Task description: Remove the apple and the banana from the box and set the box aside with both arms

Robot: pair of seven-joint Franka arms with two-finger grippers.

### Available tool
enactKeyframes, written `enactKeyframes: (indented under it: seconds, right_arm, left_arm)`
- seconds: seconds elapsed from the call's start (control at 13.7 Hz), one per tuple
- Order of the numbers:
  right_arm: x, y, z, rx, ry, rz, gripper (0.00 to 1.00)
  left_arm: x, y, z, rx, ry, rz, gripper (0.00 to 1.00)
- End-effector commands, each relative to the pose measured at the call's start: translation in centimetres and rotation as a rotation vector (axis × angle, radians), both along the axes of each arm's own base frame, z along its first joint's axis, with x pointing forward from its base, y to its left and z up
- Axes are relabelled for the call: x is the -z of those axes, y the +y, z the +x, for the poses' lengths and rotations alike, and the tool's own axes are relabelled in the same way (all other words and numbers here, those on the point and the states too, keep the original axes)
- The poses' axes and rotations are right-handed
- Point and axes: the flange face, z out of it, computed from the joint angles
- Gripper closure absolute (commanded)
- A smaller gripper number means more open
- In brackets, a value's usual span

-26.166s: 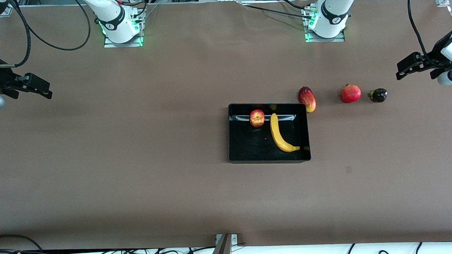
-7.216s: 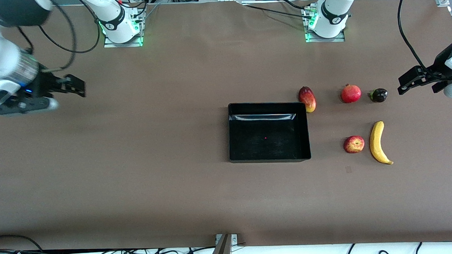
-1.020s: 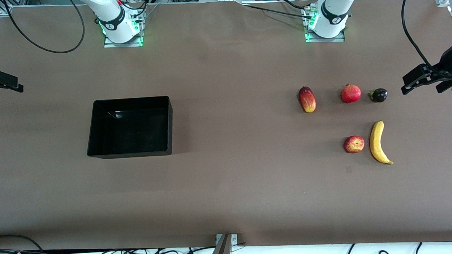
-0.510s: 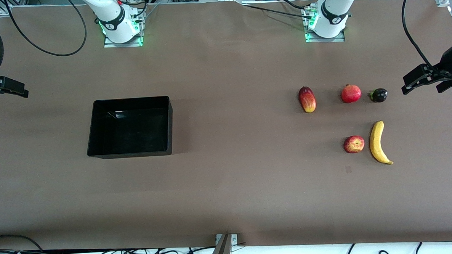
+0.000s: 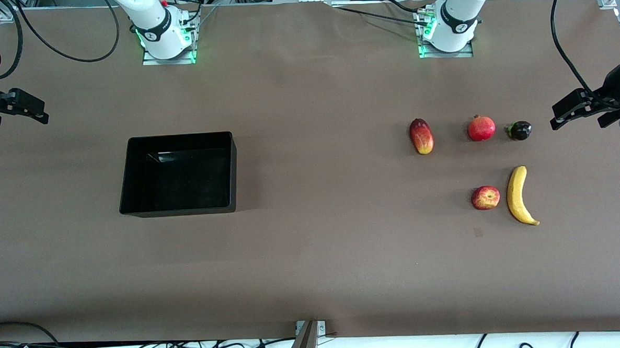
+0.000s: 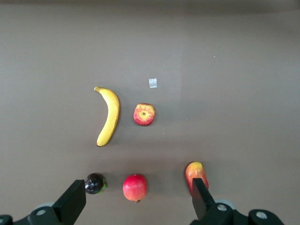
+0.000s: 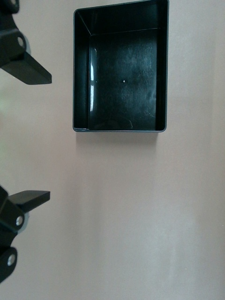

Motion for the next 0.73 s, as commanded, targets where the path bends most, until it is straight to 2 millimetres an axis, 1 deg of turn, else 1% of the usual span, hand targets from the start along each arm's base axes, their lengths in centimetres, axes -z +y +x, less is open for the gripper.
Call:
enactKeyframes:
  seconds: [0.0,0.07,0.44,0.51,0.66]
  right_arm:
    - [-0.06,0.21,-0.51,0.015,-0.015,-0.017,0.00]
    - [-0.12,-0.05,-0.53,0.035,-0.016,-0.017,0.00]
    - [-0.12,0.64,-0.48,0.027,-0.017,-0.017,0.00]
    - [-0.20,0.29,-0.55,0.033,-0.018,-0.016,0.00]
    - [-0.13,0.20,-0.56,0.035,-0.017,-0.016,0.00]
  left_arm:
    - [-0.32,-0.31,-0.05,0.009,0.018,-0.013,0.00]
    - [-0.32,-0.24,-0.05,0.008,0.018,-0.014,0.00]
    - [0.04,-0.22,0.12,0.006,0.025,-0.013,0.00]
    - [0.04,-0.31,0.12,0.006,0.025,-0.013,0.00]
    - [0.04,-0.31,0.12,0.005,0.025,-0.013,0.00]
